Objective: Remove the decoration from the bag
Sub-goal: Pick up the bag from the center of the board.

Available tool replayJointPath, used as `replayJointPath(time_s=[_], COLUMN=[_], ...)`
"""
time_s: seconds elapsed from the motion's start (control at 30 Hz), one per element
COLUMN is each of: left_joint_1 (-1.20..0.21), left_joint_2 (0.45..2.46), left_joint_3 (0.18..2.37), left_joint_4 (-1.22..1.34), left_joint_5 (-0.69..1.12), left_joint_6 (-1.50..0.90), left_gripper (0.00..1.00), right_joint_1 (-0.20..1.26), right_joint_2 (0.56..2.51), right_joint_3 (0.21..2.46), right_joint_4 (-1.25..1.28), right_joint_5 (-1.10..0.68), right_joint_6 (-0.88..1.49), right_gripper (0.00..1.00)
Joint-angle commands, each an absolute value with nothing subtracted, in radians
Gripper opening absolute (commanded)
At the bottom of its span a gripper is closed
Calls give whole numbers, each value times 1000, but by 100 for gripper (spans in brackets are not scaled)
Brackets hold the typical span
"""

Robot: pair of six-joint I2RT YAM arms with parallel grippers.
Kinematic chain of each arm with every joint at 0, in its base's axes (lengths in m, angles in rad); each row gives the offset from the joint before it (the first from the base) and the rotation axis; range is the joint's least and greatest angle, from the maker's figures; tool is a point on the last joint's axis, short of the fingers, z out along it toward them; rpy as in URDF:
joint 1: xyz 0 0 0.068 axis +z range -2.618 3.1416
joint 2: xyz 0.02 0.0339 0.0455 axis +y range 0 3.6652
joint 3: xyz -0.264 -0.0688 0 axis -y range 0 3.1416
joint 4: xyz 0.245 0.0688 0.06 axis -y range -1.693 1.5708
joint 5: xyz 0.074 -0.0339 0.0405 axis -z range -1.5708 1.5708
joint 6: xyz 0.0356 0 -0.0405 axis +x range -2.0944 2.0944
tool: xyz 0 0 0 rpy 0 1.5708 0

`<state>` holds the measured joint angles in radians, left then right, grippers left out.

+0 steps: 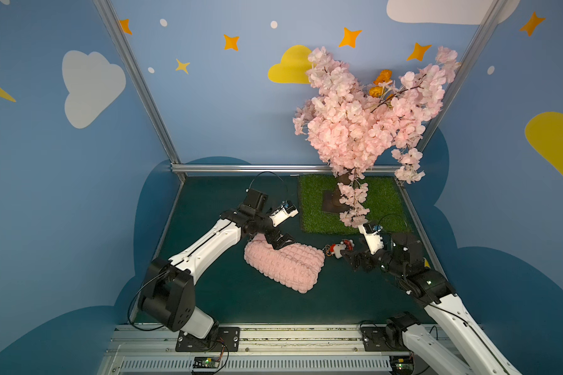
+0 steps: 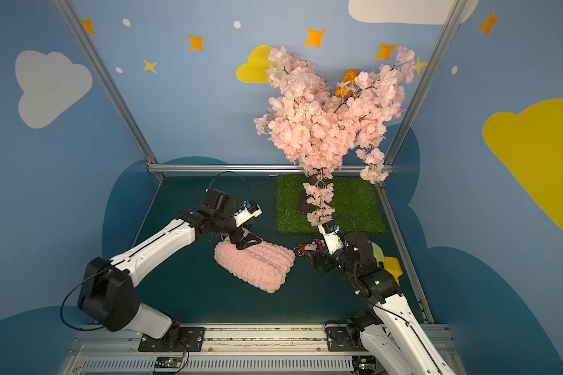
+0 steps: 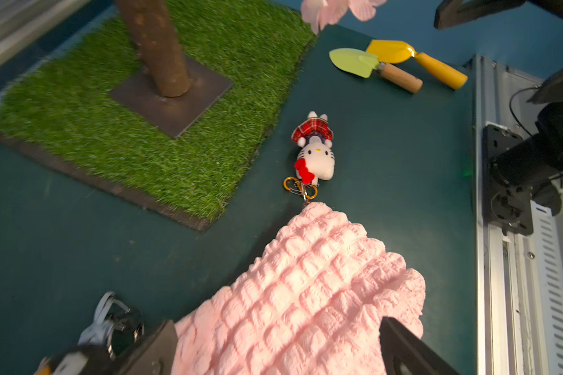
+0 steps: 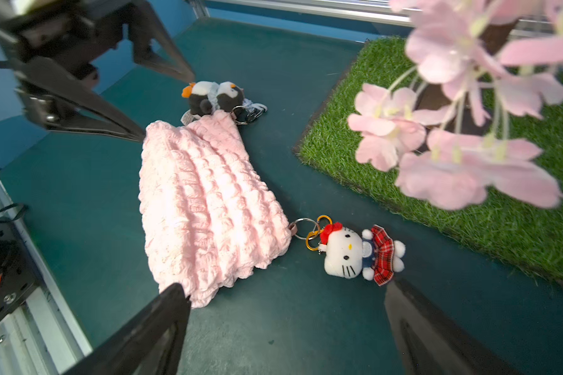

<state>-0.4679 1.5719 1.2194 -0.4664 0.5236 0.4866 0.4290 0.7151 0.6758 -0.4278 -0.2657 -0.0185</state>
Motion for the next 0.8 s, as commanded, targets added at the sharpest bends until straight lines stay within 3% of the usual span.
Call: replayJointPath(time_s=[0.0, 0.33, 0.77], left_joint_1=[-501, -571, -608], left_joint_2=[1679, 2017, 2175], left_joint_3=[1287, 1516, 1648], left_joint_4=[-532, -562, -740], left_joint_5=[578, 532, 522], left_joint_6=[596, 651, 725], left_gripper=[100, 98, 93], right_joint_1=[482, 561, 566], right_joint_2=[748, 845, 816], right_joint_3=[724, 769, 758], right_joint_4=[-443, -449, -501], right_joint_5=[-229, -174, -162], right_joint_6=[-61, -84, -87], right_gripper=[98, 98, 98])
